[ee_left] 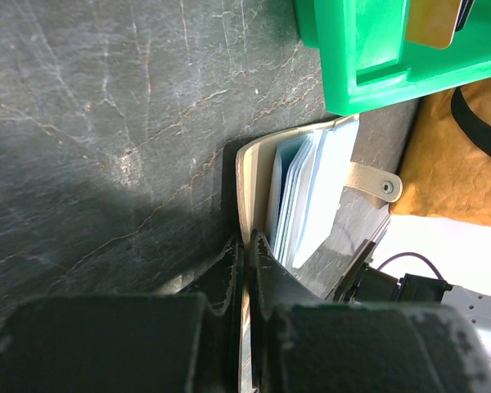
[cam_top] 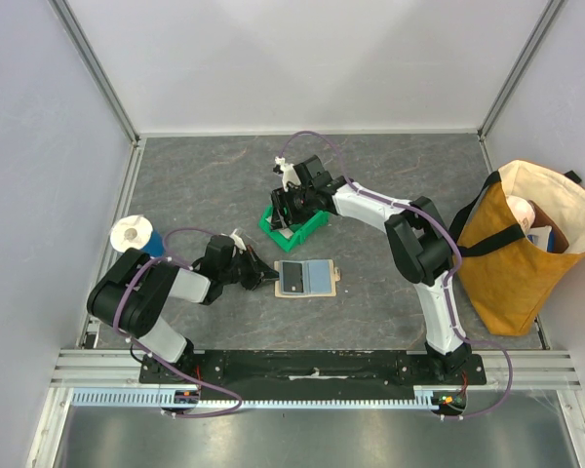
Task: Put the credit cards into the card holder
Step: Pick up the credit card from the storage box.
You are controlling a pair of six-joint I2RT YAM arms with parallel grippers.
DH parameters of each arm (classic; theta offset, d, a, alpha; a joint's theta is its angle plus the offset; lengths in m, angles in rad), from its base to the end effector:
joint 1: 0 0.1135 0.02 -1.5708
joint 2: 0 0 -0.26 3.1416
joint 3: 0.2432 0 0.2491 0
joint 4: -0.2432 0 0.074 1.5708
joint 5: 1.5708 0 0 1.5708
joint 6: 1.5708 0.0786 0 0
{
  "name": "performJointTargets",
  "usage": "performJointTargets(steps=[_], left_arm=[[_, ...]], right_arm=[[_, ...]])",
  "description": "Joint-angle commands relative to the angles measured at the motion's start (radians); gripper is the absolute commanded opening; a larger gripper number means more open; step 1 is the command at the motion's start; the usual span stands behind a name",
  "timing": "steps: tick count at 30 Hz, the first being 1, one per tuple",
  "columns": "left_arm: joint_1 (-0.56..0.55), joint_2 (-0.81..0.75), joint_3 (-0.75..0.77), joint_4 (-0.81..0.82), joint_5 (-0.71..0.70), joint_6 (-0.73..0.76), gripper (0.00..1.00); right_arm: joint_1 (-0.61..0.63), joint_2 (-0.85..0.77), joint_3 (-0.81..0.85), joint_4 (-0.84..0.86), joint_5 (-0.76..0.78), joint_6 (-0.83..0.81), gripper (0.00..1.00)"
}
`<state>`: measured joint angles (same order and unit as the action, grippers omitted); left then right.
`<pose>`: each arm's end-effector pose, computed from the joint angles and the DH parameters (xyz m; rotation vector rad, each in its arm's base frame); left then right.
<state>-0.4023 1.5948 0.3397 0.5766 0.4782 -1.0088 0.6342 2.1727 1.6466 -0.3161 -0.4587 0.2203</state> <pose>0.2345 -0.1391 0.0720 -0.4638 2.4491 -1.2274 0.3843 0.3258 0.1505 -0.7333 2.4070 0.9285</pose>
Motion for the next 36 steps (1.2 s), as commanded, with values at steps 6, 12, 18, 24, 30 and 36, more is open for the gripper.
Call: performJointTargets(steps=[6,12,18,24,30,36], left_arm=[[0.013,0.062,-0.025,-0.162,-0.136,0.091,0.02],[0.011,0.073,-0.022,-0.156,-0.132,0.091,0.02],[0.013,0.082,-0.024,-0.150,-0.127,0.090,0.02],[0.014,0.080,-0.024,-0.150,-0.125,0.090,0.02],[0.014,0.083,-0.024,-0.149,-0.124,0.090,0.02],[0.013,0.082,-0.024,-0.149,-0.122,0.090,0.02]], right_arm=[[-0.007,-0.079,0.019,-0.001,-0.037,0.005,0.57],[-0.010,-0.083,0.012,0.000,-0.040,0.007,0.54],[-0.011,-0.086,0.009,-0.001,-0.055,0.011,0.40],[-0.018,-0.097,0.005,0.002,-0.064,0.014,0.34],[-0.024,-0.106,0.002,0.002,-0.077,0.016,0.26],[-0.028,-0.117,0.002,-0.001,-0.035,0.017,0.17]])
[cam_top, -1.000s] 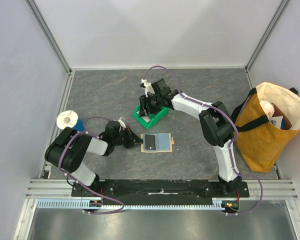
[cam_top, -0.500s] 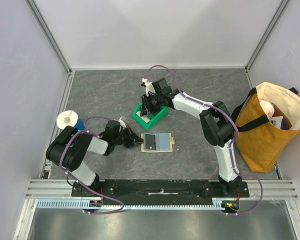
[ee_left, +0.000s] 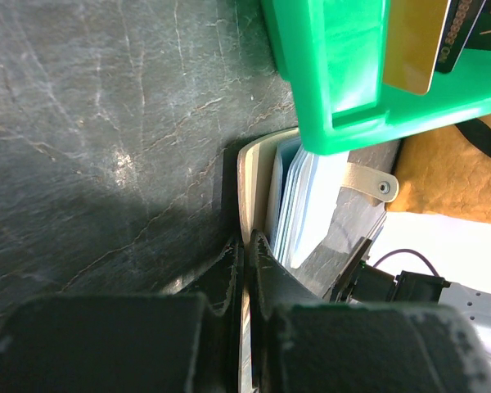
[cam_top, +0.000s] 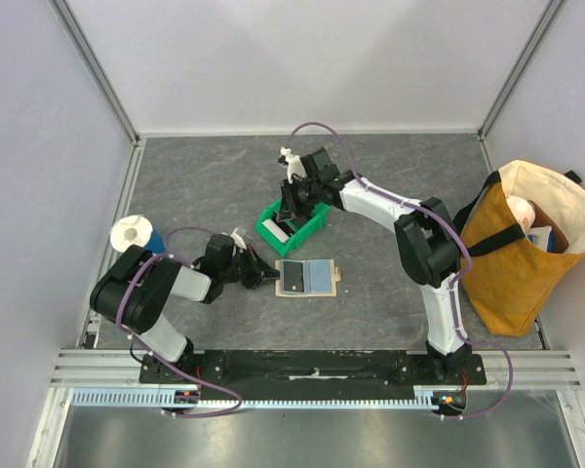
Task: Put the credit cards into the card holder
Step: Pick up the credit card from the storage box.
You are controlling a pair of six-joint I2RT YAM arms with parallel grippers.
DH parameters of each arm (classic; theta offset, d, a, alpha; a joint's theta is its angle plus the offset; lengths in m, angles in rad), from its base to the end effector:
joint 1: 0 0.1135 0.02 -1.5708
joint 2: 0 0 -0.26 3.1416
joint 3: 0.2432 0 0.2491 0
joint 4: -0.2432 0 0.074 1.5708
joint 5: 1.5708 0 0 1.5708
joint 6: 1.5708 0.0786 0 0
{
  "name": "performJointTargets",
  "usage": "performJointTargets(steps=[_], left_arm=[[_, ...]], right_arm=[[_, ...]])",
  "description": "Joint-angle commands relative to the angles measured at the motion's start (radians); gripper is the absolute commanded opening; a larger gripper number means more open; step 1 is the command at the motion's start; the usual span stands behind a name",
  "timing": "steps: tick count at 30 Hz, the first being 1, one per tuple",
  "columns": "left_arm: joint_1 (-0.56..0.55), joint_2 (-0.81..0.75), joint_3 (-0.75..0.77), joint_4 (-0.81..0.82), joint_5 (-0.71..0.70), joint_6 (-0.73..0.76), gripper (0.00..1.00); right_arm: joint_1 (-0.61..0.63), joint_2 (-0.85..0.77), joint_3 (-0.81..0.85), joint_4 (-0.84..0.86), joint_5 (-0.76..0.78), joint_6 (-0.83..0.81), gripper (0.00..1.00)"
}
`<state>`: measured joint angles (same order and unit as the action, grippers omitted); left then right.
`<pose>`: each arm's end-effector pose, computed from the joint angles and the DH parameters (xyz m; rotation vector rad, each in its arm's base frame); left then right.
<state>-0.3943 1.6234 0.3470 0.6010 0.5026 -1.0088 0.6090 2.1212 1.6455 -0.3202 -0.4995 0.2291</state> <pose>0.2373 -0.1397 0.0698 -0.4573 2.4496 -1.2515 0.3873 0.3160 0.1755 -0.7141 2.3613 0.9791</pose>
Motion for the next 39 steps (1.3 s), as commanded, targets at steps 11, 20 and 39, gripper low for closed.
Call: performJointTargets(steps=[11,20,39], left_arm=[[0.006,0.047,-0.034,-0.170,-0.145,0.090,0.02],[0.005,0.039,-0.043,-0.161,-0.138,0.090,0.02],[0.005,0.010,-0.066,-0.164,-0.102,0.130,0.02]], right_arm=[[0.003,-0.079,-0.004,0.003,0.222,-0.016,0.00],[0.011,-0.292,-0.090,0.083,0.493,-0.028,0.00],[0.008,-0.661,-0.717,0.018,0.783,0.127,0.02]])
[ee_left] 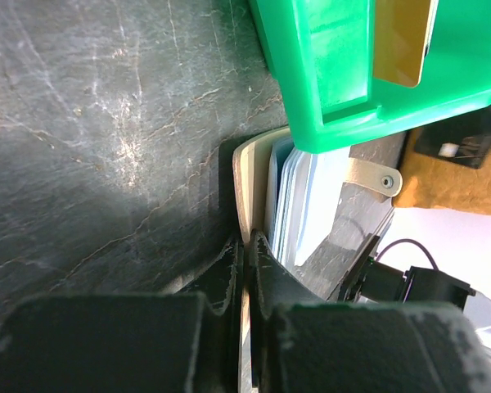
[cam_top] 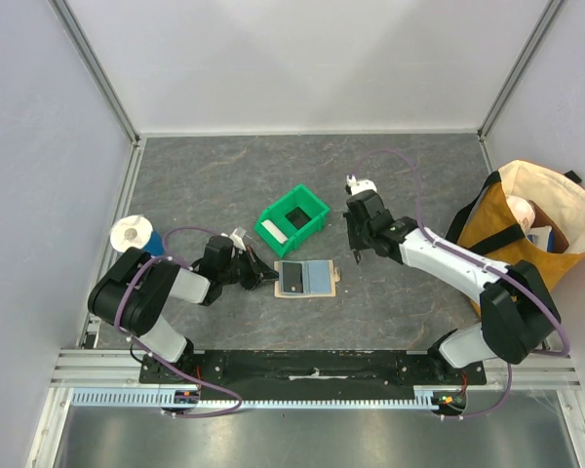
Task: Put the credit cards into the card holder
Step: Pick up the credit card from the storage box.
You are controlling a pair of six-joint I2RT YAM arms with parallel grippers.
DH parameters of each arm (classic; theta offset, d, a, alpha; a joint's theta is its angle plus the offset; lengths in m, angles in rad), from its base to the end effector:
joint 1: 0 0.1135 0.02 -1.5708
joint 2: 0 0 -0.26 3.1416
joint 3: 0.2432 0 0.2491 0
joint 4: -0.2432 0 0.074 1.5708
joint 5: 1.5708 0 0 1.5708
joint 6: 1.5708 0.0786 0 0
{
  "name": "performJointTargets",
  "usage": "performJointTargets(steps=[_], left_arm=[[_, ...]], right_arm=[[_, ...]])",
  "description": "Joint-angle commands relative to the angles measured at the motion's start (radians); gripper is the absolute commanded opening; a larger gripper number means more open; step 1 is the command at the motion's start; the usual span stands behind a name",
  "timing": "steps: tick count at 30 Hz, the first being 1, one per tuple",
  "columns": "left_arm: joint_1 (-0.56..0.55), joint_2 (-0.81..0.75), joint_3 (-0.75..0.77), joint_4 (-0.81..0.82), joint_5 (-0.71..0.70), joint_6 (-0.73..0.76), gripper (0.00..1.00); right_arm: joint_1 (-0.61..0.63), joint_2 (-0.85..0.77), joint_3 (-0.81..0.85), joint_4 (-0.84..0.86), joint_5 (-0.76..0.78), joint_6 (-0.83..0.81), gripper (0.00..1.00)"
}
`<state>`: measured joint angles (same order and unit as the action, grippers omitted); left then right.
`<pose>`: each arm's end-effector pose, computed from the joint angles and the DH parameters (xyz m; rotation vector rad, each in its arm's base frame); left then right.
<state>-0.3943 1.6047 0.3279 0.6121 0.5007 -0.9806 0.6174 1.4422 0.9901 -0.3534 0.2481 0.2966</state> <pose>0.2337 -0.1381 0.0712 -0.4165 2.4365 -1.2426 0.2838 0.1778 0.2114 -0.2586 2.3359 0.1542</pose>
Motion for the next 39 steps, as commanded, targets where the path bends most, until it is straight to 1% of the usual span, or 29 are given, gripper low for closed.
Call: performJointTargets(steps=[1,7,15,18,22,26,29,32,35,37,39], left_arm=[[0.006,0.027,-0.047,-0.175,-0.100,0.102,0.02],[0.003,0.021,-0.052,-0.176,-0.100,0.100,0.02],[0.003,0.024,-0.052,-0.175,-0.100,0.102,0.02],[0.003,0.027,-0.053,-0.175,-0.100,0.103,0.02],[0.003,0.026,-0.058,-0.172,-0.102,0.102,0.02],[0.005,0.027,-0.058,-0.170,-0.100,0.102,0.02],[0.003,0.023,-0.062,-0.169,-0.097,0.102,0.02],[0.003,0.009,-0.076,-0.169,-0.099,0.099,0.02],[0.002,-0.003,-0.096,-0.158,-0.108,0.088,0.02],[0.002,-0.011,-0.108,-0.150,-0.113,0.077,0.02],[-0.001,-0.025,-0.121,-0.150,-0.120,0.063,0.02]], right_arm=[[-0.001,0.026,-0.073,0.057,0.030,0.065,0.02],[-0.001,0.049,-0.142,0.126,0.026,0.084,0.06],[-0.001,0.035,-0.182,0.113,-0.010,0.091,0.18],[-0.001,0.023,-0.194,0.106,-0.021,0.093,0.19],[-0.001,-0.020,-0.212,0.106,-0.003,0.098,0.15],[-0.001,-0.039,-0.199,0.084,-0.001,0.088,0.00],[-0.001,-0.071,-0.183,0.068,-0.015,0.091,0.00],[-0.001,-0.155,-0.179,0.085,-0.067,0.134,0.00],[0.004,-0.248,-0.217,0.174,-0.159,0.223,0.00],[0.022,-0.262,-0.238,0.226,-0.190,0.288,0.00],[0.073,-0.246,-0.252,0.269,-0.179,0.329,0.00]])
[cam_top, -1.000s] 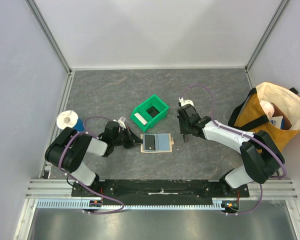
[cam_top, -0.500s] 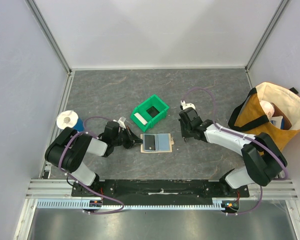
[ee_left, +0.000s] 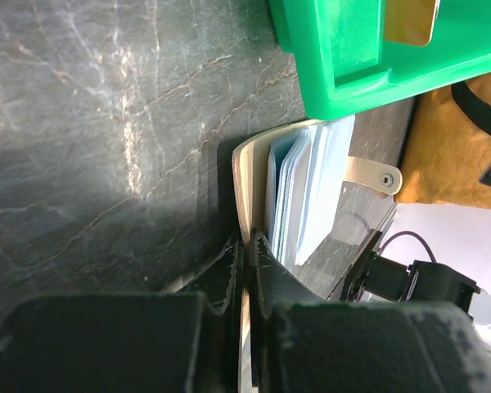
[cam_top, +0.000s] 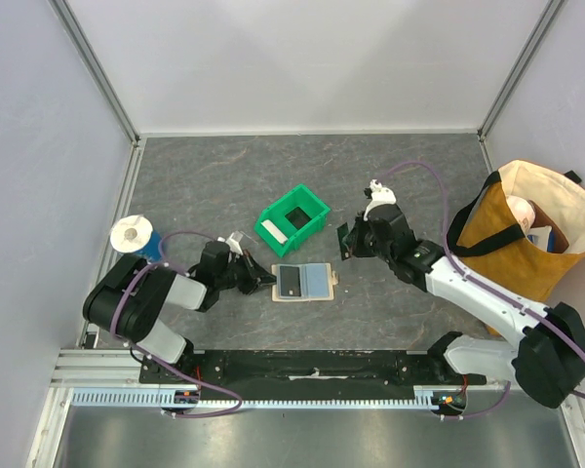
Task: Put the credit cards into the card holder
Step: Pick up the credit card from the storage box, then turn over the card slot in the card holder.
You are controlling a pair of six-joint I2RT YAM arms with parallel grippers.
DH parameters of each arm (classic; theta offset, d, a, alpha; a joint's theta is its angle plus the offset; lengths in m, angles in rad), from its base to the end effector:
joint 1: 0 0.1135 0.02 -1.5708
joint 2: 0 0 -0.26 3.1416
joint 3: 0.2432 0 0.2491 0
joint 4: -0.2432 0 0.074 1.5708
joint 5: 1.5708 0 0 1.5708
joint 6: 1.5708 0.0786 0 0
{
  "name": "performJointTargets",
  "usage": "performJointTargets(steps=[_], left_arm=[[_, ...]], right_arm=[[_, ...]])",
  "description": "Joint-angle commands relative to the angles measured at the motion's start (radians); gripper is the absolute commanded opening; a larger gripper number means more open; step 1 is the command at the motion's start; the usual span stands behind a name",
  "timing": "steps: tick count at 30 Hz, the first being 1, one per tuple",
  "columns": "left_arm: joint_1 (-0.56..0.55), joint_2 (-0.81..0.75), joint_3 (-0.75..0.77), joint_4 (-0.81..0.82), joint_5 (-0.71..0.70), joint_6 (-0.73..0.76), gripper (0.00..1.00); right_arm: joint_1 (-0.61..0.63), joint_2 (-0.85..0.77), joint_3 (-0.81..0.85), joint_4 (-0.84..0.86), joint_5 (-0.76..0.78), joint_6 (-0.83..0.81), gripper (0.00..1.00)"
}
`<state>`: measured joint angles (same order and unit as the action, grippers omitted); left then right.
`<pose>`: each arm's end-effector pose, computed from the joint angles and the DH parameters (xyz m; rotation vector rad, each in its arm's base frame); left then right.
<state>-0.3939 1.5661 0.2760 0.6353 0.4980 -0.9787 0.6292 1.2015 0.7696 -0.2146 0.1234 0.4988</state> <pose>0.2228 -0.1333 0.0707 -0.4106 2.4258 -1.2428 0.2419 0.1641 0.2177 -0.0776 2.2539 0.4826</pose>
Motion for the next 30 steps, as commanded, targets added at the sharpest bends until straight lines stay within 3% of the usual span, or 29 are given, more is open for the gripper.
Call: performJointTargets(steps=[1,6,13,30], left_arm=[[-0.005,0.008,-0.077,-0.172,-0.124,0.052,0.02],[-0.020,-0.046,-0.107,-0.171,-0.153,0.000,0.02],[-0.036,-0.087,-0.124,-0.189,-0.185,-0.025,0.02],[-0.053,-0.066,-0.112,-0.189,-0.188,-0.029,0.02]], right_arm=[[0.091,0.013,-0.032,0.145,-0.045,0.138,0.00],[0.246,0.139,0.016,0.120,0.096,0.170,0.00],[0.346,0.248,0.059,0.017,0.303,0.187,0.00],[0.368,0.360,0.102,-0.020,0.309,0.170,0.00]])
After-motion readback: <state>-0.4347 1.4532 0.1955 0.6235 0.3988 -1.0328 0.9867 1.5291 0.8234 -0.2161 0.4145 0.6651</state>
